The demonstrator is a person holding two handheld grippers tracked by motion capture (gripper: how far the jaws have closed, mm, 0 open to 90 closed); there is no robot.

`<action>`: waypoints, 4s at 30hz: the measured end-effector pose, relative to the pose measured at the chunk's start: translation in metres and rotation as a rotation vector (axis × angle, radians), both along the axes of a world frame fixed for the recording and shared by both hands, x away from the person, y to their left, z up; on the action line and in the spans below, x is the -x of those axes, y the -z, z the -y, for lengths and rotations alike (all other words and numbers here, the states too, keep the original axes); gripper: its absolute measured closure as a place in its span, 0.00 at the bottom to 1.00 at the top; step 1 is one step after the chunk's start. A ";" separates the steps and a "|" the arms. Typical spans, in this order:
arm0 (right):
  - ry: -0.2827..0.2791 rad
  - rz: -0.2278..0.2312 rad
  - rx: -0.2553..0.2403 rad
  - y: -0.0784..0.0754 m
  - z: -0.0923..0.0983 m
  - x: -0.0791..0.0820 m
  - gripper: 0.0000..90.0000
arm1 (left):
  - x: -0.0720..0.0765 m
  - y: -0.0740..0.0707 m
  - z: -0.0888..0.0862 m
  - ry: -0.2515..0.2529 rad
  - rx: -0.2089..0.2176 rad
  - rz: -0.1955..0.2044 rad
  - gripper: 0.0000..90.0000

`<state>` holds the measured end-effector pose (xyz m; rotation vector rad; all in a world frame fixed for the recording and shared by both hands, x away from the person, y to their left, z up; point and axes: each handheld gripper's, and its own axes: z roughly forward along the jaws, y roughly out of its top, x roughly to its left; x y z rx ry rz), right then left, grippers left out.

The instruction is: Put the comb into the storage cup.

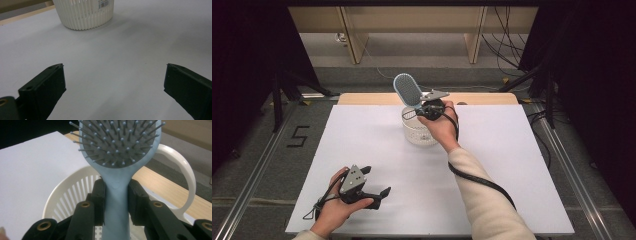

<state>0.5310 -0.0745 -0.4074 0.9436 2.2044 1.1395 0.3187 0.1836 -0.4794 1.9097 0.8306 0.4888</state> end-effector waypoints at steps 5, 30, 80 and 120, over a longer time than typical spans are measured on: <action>-0.002 -0.016 0.014 0.002 -0.001 0.001 0.78 | 0.000 0.000 0.000 -0.002 0.002 0.000 0.03; 0.013 -0.089 0.030 0.006 0.010 0.003 0.68 | 0.000 0.000 0.000 0.000 0.000 0.000 0.03; -0.109 -0.053 -0.146 0.003 0.075 0.064 0.28 | -0.001 0.001 0.000 -0.012 -0.002 -0.001 0.04; -0.103 -0.057 -0.183 0.014 0.126 0.112 0.23 | -0.001 -0.001 -0.001 -0.023 0.001 0.005 0.04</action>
